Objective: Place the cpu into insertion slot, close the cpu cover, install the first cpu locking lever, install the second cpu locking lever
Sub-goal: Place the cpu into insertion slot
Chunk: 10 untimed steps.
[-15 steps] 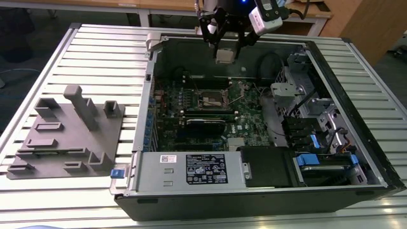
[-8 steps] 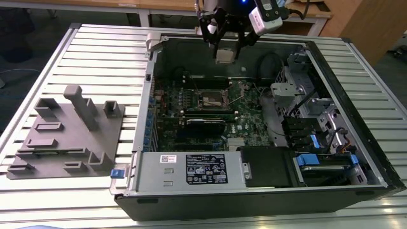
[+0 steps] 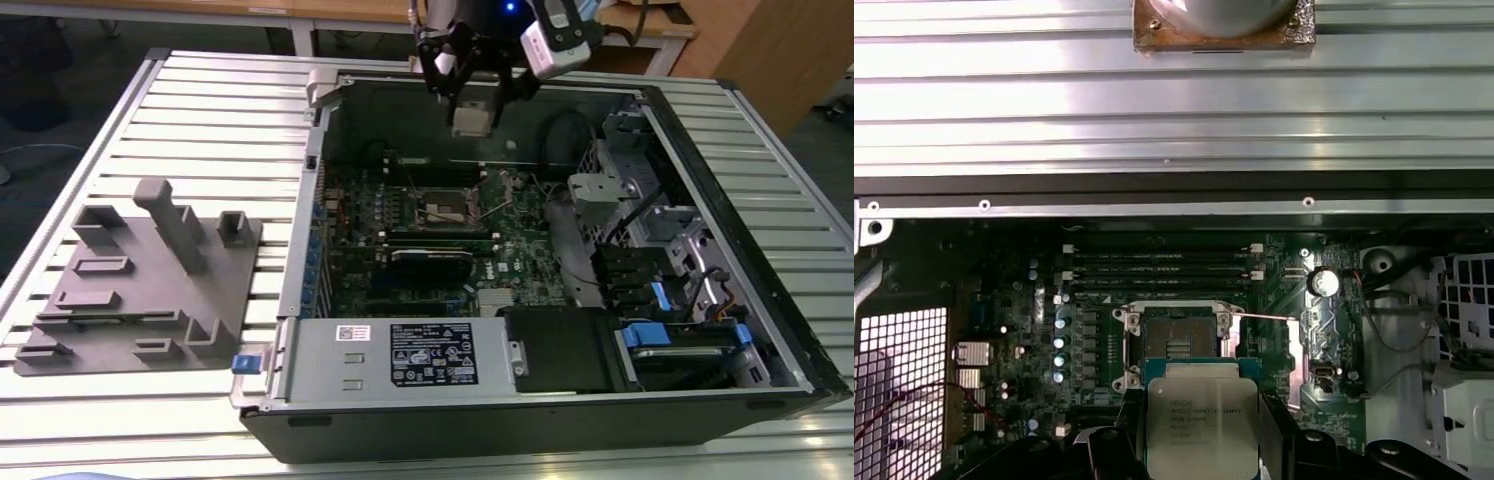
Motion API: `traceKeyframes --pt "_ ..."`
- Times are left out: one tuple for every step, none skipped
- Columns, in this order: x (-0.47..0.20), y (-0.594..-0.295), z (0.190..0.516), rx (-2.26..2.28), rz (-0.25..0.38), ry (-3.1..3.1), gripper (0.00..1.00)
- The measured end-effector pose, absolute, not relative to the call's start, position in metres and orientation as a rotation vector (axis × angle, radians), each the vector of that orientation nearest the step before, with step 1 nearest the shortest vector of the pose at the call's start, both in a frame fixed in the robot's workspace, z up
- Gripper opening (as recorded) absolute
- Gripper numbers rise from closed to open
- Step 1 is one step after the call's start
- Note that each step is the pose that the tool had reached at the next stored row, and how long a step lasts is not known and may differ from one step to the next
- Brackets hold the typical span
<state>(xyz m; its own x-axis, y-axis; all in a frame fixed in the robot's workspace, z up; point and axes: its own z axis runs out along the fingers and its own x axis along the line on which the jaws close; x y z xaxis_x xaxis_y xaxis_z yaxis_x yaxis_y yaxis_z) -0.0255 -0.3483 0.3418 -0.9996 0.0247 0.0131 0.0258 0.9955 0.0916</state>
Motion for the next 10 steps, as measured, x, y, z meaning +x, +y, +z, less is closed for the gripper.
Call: traceKeyframes --pt "-0.0255 -0.3483 0.3412 -0.04 -0.144 -3.126 0.54" --pt "-0.0255 -0.3483 0.3405 -0.04 -0.144 -3.126 0.54" --pt "-0.0255 -0.3482 0.3399 -0.04 -0.144 -3.126 0.54" --pt "-0.0255 -0.3482 0.3394 -0.04 -0.144 -3.126 0.54" --pt "-0.0255 -0.3483 0.3388 -0.04 -0.144 -3.126 0.54" --pt "-0.0255 -0.3482 0.3382 -0.04 -0.144 -3.126 0.54" --pt "-0.0255 -0.3482 0.3376 -0.04 -0.144 -3.126 0.54" --pt "-0.0255 -0.3482 0.337 -0.04 -0.144 -3.126 0.54" --pt "-0.0255 -0.3482 0.3366 -0.04 -0.144 -3.126 0.54" --pt "-0.0255 -0.3482 0.3362 -0.04 -0.144 -3.126 0.54"
